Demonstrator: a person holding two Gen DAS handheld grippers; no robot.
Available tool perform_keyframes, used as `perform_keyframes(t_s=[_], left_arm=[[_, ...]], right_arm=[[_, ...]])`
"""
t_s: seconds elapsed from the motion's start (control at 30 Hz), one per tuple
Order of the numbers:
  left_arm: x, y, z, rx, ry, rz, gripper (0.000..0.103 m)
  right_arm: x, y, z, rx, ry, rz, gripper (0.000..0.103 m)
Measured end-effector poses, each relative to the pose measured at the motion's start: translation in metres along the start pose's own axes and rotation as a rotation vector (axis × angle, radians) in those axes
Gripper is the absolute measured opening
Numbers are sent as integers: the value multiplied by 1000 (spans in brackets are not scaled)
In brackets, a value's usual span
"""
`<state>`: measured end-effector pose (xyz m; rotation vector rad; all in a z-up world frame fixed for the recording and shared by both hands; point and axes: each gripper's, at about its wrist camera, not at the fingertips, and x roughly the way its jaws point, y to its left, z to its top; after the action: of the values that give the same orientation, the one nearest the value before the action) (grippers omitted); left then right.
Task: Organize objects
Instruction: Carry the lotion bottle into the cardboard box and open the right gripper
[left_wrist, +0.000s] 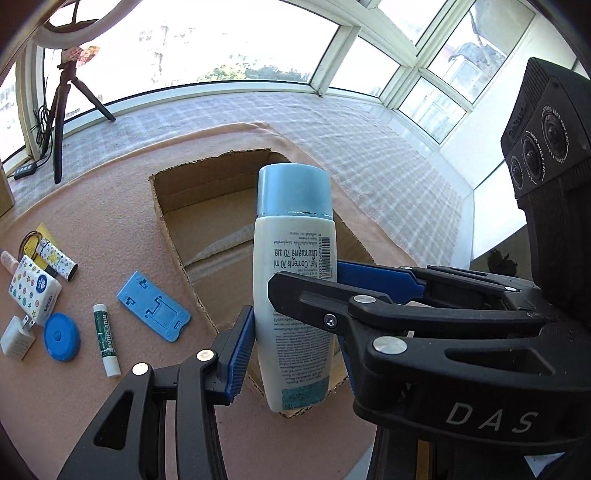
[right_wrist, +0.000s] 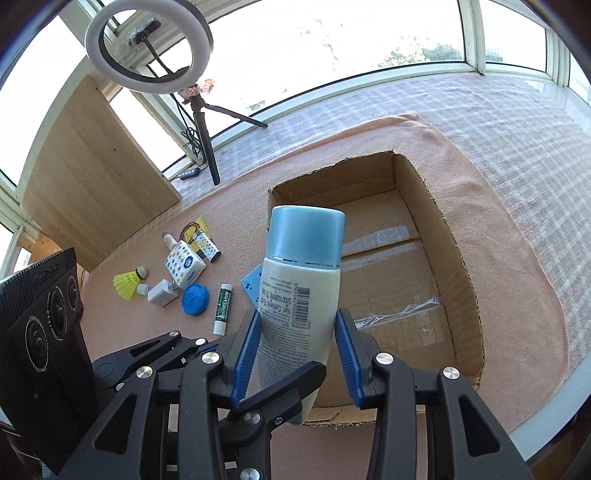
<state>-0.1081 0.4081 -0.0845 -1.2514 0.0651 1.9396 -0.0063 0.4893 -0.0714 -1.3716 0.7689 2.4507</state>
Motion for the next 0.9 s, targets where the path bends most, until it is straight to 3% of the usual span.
perform_keyframes(t_s=[0.27,0.33,0.4,0.47,0.9], left_arm=[[19,-9,9,16,22,8,48],[21,-8,9,17,34,24,52],[21,-5,8,13,35,48,63],[20,0,7,8,36,55,63],[-9,42,-4,-43,8,113,63]], right_arm=[[5,-16,6,7,7,-13,38],[6,-17,7,1,4,-11,39],[6,-17,8,-5,-5,-39,50],[4,-16,9,-10,-25,-49,59],[16,2,16,-19,-24,-63,60]])
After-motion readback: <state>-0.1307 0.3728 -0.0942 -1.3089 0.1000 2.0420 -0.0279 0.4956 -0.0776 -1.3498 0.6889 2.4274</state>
